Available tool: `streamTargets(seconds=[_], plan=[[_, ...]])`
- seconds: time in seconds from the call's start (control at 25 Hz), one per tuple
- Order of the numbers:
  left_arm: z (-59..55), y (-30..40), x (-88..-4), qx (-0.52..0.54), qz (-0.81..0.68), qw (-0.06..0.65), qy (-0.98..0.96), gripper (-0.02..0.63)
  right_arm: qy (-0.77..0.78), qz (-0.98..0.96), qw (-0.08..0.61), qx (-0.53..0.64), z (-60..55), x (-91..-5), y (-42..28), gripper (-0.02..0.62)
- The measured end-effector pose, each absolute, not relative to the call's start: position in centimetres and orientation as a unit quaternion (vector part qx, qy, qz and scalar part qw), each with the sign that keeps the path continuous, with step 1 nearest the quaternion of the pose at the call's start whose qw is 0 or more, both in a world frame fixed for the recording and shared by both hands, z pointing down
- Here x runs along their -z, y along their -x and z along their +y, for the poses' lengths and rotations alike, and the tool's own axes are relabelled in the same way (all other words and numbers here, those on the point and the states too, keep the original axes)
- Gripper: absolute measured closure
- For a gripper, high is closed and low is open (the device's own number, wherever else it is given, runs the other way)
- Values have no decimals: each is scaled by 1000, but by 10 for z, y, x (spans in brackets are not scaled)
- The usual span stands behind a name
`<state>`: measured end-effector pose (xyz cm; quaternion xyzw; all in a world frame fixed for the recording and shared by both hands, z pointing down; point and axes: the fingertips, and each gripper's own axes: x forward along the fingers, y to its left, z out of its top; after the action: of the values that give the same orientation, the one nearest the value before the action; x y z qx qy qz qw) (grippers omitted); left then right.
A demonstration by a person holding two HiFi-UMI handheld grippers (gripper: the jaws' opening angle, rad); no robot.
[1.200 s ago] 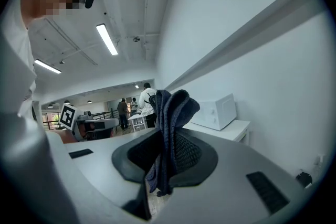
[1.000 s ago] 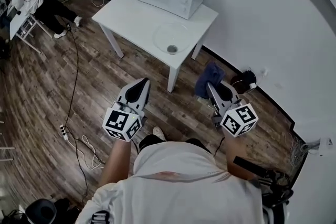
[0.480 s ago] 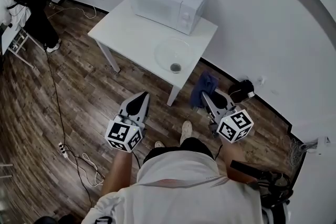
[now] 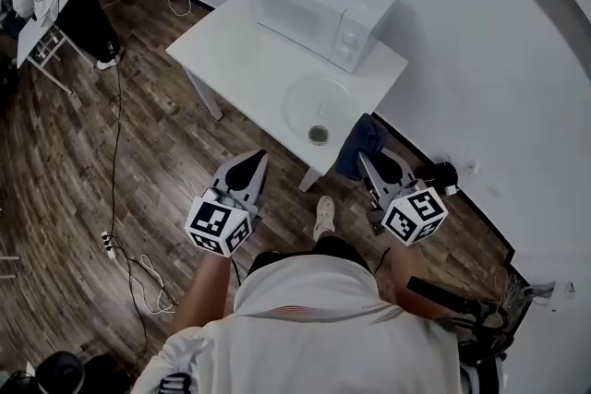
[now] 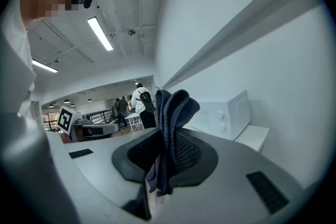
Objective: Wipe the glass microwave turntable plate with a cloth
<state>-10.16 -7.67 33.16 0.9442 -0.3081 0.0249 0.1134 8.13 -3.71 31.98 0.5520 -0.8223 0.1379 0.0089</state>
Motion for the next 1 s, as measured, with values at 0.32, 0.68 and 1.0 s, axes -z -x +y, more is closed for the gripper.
streamTargets(seconds=[0.32, 0.68, 1.0], plan=[[-141, 20, -335, -45, -330, 93, -938, 595, -541, -826, -9, -156, -103, -333, -165, 534], [-192, -37, -338, -63, -389, 90, -915, 595, -478, -854, -10, -206, -164, -365, -215, 534], [-207, -22, -353, -81, -425, 109, -895, 595, -451, -861, -11, -235, -195, -388, -210, 534]])
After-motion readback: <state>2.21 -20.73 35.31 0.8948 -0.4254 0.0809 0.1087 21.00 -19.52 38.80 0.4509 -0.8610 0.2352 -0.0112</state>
